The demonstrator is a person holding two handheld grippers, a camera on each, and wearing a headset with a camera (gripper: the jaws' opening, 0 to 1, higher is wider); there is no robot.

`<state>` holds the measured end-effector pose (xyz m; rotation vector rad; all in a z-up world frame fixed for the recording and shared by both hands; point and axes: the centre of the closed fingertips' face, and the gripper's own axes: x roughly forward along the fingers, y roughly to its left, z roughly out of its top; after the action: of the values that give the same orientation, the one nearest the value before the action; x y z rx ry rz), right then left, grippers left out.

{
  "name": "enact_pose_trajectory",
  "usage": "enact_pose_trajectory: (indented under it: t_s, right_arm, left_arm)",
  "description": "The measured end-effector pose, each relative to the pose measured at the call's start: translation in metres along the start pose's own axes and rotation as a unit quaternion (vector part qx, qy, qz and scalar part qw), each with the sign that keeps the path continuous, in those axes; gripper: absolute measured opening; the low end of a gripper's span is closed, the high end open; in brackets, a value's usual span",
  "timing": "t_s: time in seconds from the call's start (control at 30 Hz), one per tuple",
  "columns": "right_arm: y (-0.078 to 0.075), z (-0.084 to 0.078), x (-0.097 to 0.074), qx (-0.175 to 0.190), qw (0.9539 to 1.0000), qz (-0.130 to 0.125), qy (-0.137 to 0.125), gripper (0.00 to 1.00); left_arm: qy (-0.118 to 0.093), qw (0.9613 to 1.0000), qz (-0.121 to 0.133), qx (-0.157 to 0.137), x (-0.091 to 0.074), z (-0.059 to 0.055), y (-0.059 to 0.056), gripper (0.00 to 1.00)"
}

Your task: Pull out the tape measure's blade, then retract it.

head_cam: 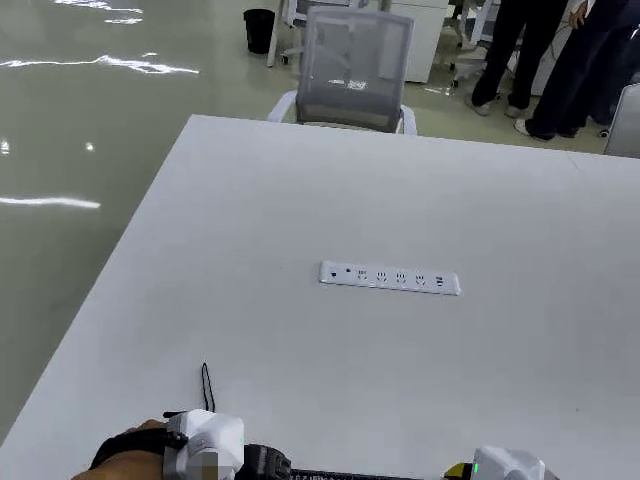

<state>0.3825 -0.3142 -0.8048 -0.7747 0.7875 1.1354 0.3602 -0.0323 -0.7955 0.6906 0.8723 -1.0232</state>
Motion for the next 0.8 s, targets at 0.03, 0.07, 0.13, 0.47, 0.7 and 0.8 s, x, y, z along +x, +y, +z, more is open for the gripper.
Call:
enact_pose_trajectory:
  t_s: [0.03,0.07,0.13,0.47,0.7,0.8]
  right_arm:
    - [0.0,-0.0003,0.0001,0.001,1.0,0.0,0.0,0.17]
    - [0.0,0.0003,-0.0002,0.003,1.0,-0.001,-0.001,0.17]
    - [0.0,0.0004,-0.0002,0.001,1.0,-0.002,0.0,0.17]
    - [-0.0012,0.0017,-0.0015,0.0,0.9999,-0.015,-0.007,0.18]
    - [-0.0027,0.0013,-0.0004,-0.002,0.9999,-0.014,-0.001,0.18]
    - [-0.0028,0.0008,-0.0009,0.001,0.9999,-0.015,0.001,0.18]
  left_arm:
    - [0.001,1.0,0.001,0.001,0.0008,-0.0006,-0.0004,0.3]
    - [0.004,1.0,0.002,0.002,0.002,-0.0015,-0.0007,0.3]
    - [0.009,0.9999,0.006,0.005,0.0045,-0.0032,-0.0013,0.3]
    - [0.014,0.9998,0.014,0.008,0.0047,-0.0061,-0.0001,0.3]
    - [0.014,0.9997,0.018,0.008,0.0031,-0.0053,0.0016,0.31]
    - [0.01,0.9996,0.026,-0.004,-0.0002,-0.0055,0.0043,0.32]
